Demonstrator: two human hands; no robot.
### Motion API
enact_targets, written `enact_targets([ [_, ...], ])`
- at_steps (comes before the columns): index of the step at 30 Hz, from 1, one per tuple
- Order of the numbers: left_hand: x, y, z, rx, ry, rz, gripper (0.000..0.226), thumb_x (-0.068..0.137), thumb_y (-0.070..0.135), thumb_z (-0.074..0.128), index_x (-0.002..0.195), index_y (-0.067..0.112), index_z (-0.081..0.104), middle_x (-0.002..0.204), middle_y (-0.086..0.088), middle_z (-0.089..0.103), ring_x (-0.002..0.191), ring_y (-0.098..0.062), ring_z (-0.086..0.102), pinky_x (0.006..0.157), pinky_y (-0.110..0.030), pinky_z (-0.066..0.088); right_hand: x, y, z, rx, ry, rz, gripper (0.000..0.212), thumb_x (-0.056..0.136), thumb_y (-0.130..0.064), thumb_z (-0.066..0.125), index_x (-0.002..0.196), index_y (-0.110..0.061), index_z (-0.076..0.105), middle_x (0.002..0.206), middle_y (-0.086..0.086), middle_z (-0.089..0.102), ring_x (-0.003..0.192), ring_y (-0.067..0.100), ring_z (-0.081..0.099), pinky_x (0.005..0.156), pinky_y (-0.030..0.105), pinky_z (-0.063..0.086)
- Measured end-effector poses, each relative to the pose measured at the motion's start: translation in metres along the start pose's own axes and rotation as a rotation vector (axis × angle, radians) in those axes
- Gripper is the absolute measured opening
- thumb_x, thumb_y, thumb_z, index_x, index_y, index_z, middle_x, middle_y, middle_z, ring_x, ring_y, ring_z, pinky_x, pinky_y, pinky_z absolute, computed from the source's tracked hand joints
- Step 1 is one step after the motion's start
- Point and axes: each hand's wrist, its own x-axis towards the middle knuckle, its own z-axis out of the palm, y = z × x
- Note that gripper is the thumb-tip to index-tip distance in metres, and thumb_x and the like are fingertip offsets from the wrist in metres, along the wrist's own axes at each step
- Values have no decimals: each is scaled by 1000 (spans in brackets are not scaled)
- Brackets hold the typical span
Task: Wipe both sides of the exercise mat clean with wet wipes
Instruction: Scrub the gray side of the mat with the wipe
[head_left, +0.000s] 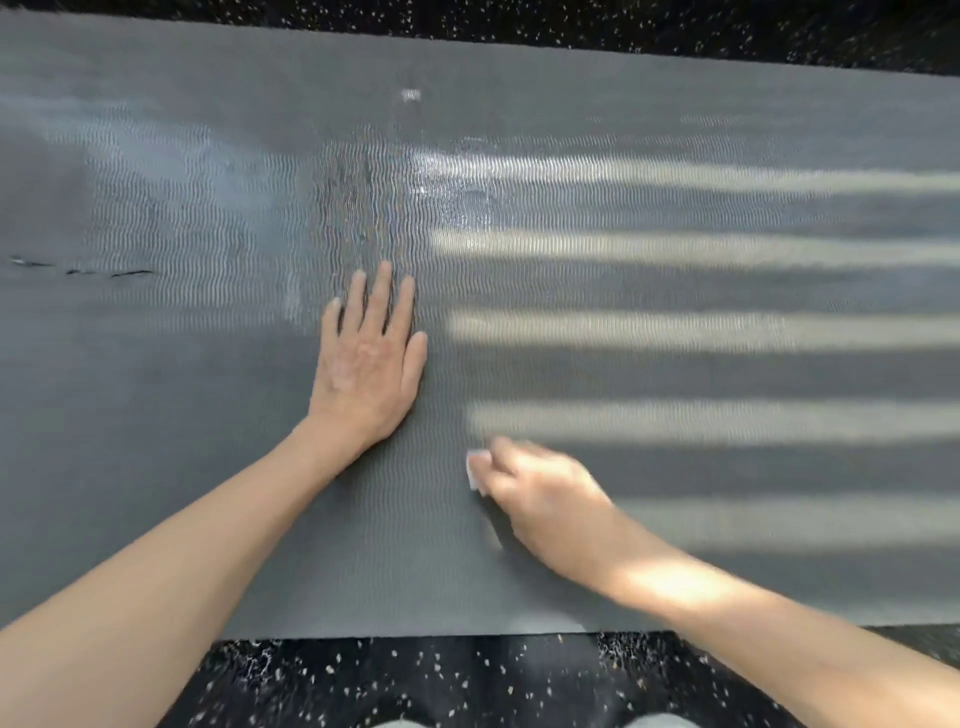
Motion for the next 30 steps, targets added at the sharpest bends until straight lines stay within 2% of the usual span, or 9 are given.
enact_targets([
  [2, -26, 5, 2, 17, -10, 14, 64, 99, 40, 17, 153, 8, 29, 161, -16, 23, 147, -37, 24, 114, -52, 23, -26, -16, 18, 55, -38, -135, 40, 93, -22, 26, 111, -10, 60, 98, 10, 55, 83, 29, 58, 63, 35, 43],
  [5, -53, 12, 6, 33, -16, 15, 63, 100, 39, 18, 153, 8, 29, 161, -15, 24, 146, -37, 25, 114, -52, 25, -36, -18, 7, 178, -57, -162, 10, 98, -13, 46, 106, -19, 47, 93, 0, 33, 79, 25, 46, 61, 34, 35],
  [8, -68, 17, 8, 32, -15, 1, 63, 100, 39, 19, 153, 8, 27, 160, -15, 25, 146, -36, 26, 114, -52, 26, -54, -26, 12, 182, -74, -160, 16, 103, -20, 37, 113, -14, 48, 96, 0, 36, 83, 19, 41, 73, 39, 38],
  [13, -75, 19, 5, 27, -22, 2, 62, 100, 39, 18, 153, 8, 27, 160, -14, 24, 147, -36, 26, 114, -53, 28, -81, -37, 21, 125, -80, -123, 30, 87, -14, 26, 94, -15, 55, 79, 1, 41, 60, 17, 41, 49, 27, 27],
  [16, -75, 18, 5, 15, -23, -4, 64, 99, 41, 16, 154, 10, 26, 162, -12, 21, 149, -34, 21, 117, -50, 21, -79, -27, 26, 85, 58, -71, 28, 93, -24, 20, 93, -14, 46, 79, -1, 40, 64, 14, 38, 55, 31, 34],
  [20, -75, 18, 4, -1, -23, -13, 65, 99, 43, 13, 155, 12, 22, 164, -10, 16, 150, -31, 15, 119, -48, 16, -90, -39, 30, 180, -71, -131, 56, 81, -19, 0, 108, -8, 48, 97, 8, 43, 78, 25, 46, 58, 37, 43],
  [23, -75, 18, 5, -11, -12, -15, 65, 99, 43, 13, 156, 12, 20, 164, -9, 14, 151, -30, 13, 120, -48, 14, -82, -28, 29, 197, 31, -32, 42, 97, -23, 14, 114, -14, 51, 105, 7, 49, 81, 21, 46, 69, 35, 46],
  [27, -76, 18, 5, -25, -13, -16, 65, 99, 43, 14, 155, 12, 21, 164, -9, 16, 151, -30, 15, 119, -48, 15, -91, -46, 18, 242, -202, 36, 32, 80, -10, 25, 85, -17, 55, 78, -3, 43, 60, 11, 35, 47, 21, 32],
  [30, -75, 17, 5, -25, -9, -17, 66, 98, 44, 13, 156, 13, 20, 164, -9, 15, 151, -30, 13, 120, -48, 15, -84, -34, 15, 265, -90, 64, 36, 83, -7, 26, 91, -17, 60, 79, -5, 44, 59, 6, 39, 51, 23, 39],
])
